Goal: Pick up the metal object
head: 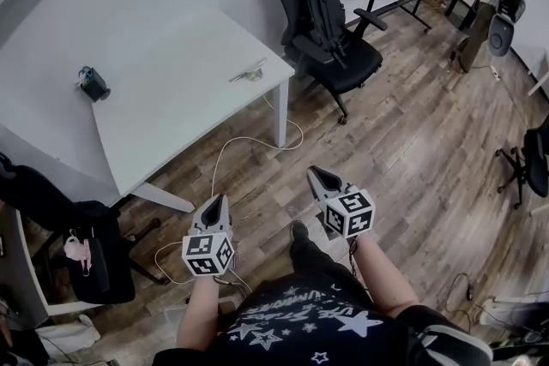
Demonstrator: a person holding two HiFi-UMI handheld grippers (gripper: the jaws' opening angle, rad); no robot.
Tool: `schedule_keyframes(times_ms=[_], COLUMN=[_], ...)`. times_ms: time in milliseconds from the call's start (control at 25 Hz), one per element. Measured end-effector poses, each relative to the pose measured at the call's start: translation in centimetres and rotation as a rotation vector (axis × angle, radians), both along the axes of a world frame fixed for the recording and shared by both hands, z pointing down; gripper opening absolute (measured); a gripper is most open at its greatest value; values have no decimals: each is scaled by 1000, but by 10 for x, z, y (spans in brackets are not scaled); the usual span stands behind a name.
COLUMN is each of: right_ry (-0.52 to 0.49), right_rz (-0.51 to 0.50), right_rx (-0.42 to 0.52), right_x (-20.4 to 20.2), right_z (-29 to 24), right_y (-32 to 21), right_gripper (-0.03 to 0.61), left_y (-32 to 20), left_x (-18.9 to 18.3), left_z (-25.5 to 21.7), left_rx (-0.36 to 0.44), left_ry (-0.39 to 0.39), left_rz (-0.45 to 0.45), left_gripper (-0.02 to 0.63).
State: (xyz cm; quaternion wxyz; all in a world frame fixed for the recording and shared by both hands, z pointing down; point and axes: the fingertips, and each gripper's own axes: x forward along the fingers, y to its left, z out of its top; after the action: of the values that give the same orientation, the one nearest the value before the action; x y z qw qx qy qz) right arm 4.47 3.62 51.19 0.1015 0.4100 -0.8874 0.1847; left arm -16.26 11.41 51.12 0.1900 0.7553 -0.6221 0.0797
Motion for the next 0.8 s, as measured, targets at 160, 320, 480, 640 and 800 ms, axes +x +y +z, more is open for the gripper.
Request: schedule_keyframes(times_ms=[160,320,480,640,800], right_ry=[-6,-19,-33,-39,-45], right_rz=[-15,-35,-61,-90,-95], right_rx=[-13,-19,-21,-13,-20], right_x=[10,19,28,37,44], right_z=[-1,-3,-3,-5,-4], right_y=[-65,-120,-165,-199,-222], right_gripper=[52,52,52,52,52], left_y=[-61,-114,-159,-192,-215], left_x=[9,21,36,49,57], left_z=[-5,-10,-16,-24,-29], left_rx=[-5,-6,12,30,32], left_ry=[-5,-16,-32,-48,-62], left_rz=[-19,-32,-37,-42,-45], left_gripper=[20,20,20,20,20])
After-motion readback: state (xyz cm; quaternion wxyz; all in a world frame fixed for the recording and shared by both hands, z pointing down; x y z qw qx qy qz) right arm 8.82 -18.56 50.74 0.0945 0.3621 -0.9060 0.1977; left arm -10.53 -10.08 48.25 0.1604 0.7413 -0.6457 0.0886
